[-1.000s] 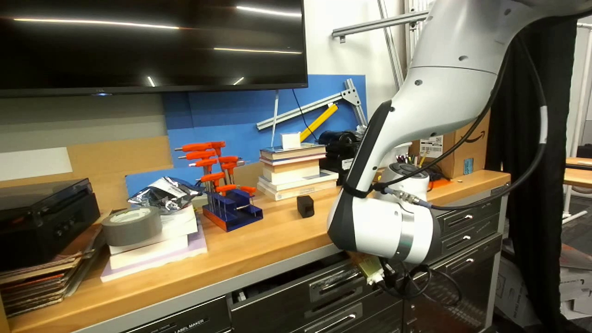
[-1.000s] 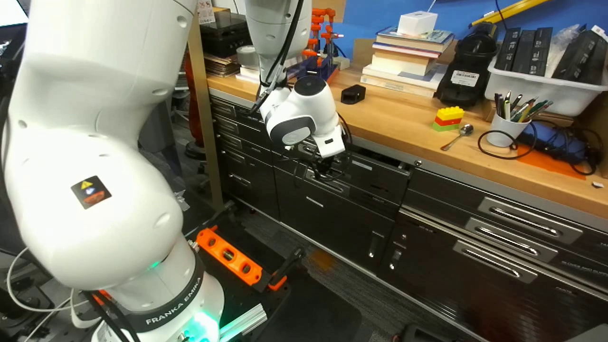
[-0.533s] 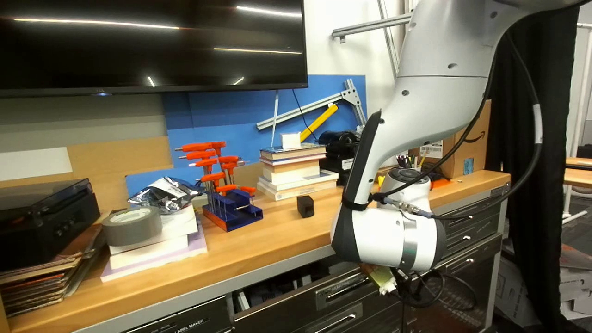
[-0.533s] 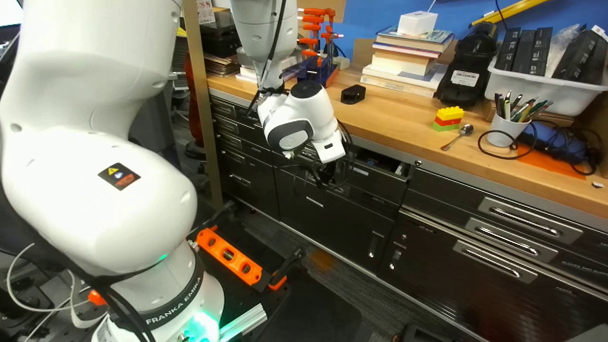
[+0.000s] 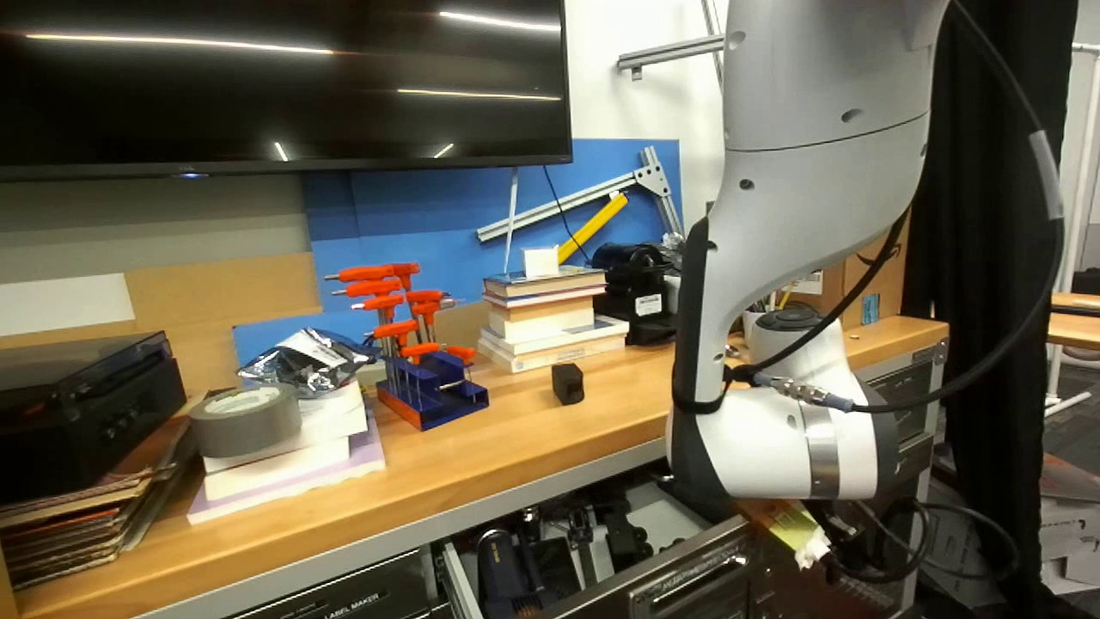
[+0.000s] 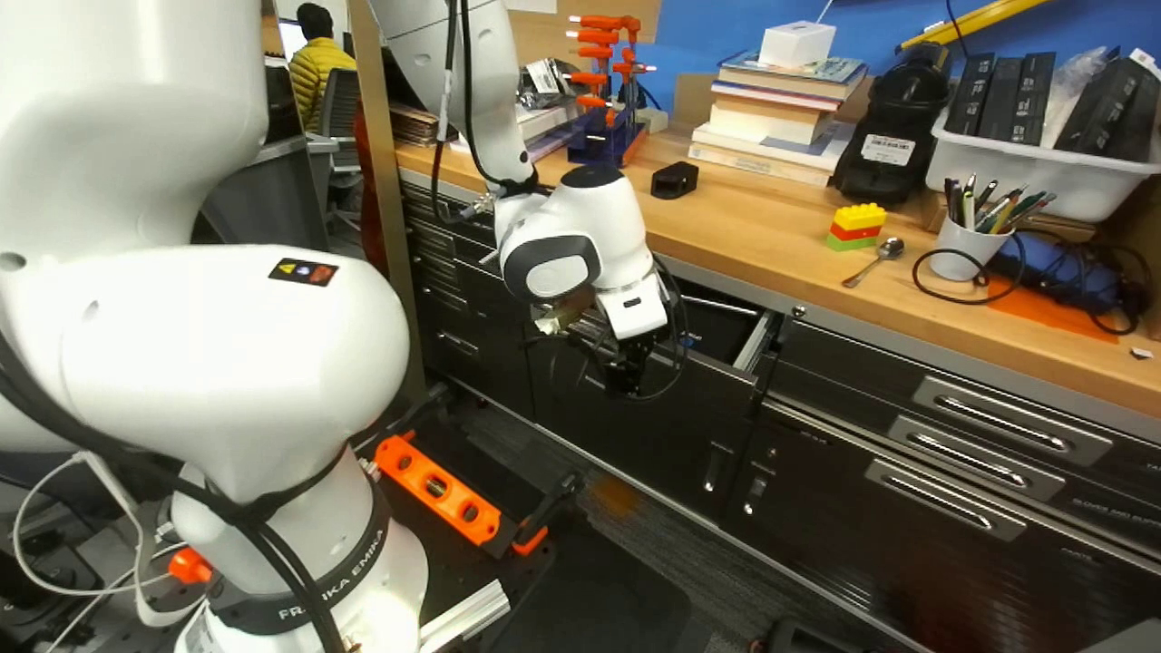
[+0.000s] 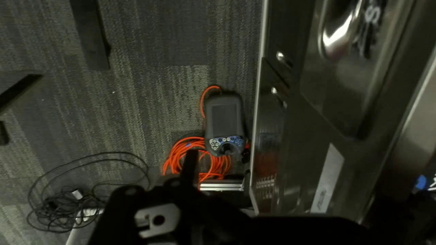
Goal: Open the middle topmost drawer and take out two black objects
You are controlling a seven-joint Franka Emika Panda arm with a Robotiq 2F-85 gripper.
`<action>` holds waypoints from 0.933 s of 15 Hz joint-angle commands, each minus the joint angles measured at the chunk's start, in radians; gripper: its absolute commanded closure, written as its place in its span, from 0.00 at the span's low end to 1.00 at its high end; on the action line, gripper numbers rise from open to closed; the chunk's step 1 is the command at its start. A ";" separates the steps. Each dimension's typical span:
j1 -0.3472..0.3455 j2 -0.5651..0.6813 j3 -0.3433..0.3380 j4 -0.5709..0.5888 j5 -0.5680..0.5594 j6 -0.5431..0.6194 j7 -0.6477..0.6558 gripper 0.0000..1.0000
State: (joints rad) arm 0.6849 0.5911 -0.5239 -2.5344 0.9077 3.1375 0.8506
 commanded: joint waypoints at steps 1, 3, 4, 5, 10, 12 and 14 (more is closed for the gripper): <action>0.155 -0.005 -0.169 -0.055 -0.067 -0.112 0.039 0.00; 0.225 0.006 -0.245 -0.055 -0.112 -0.180 0.059 0.00; 0.263 0.012 -0.288 -0.054 -0.142 -0.219 0.076 0.00; 0.295 0.018 -0.325 -0.051 -0.168 -0.256 0.092 0.00; 0.372 -0.029 -0.485 -0.081 -0.557 -0.450 0.368 0.00; 0.387 -0.068 -0.528 -0.104 -0.660 -0.508 0.435 0.00; 0.392 -0.098 -0.561 -0.119 -0.740 -0.555 0.485 0.00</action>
State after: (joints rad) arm 1.0450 0.5706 -1.0072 -2.5927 0.2832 2.6400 1.2581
